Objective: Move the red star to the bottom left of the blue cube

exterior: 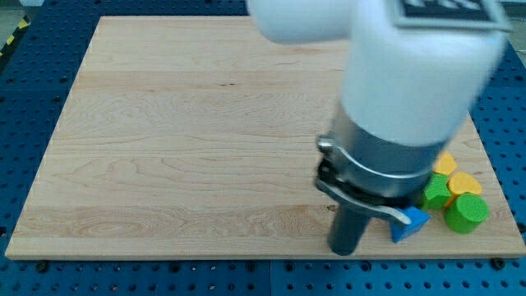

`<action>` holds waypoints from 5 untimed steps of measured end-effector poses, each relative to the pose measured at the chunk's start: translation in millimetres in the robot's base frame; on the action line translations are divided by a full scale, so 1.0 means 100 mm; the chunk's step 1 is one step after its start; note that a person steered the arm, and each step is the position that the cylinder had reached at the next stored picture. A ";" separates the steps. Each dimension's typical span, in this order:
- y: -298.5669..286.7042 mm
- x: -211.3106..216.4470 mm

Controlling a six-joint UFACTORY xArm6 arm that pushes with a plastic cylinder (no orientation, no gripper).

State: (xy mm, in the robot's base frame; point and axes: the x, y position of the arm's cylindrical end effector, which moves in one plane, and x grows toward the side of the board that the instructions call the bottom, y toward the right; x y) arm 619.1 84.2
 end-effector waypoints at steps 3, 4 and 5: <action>0.10 0.00; 0.33 -0.01; 0.75 -0.01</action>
State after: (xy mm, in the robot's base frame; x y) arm 618.0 159.0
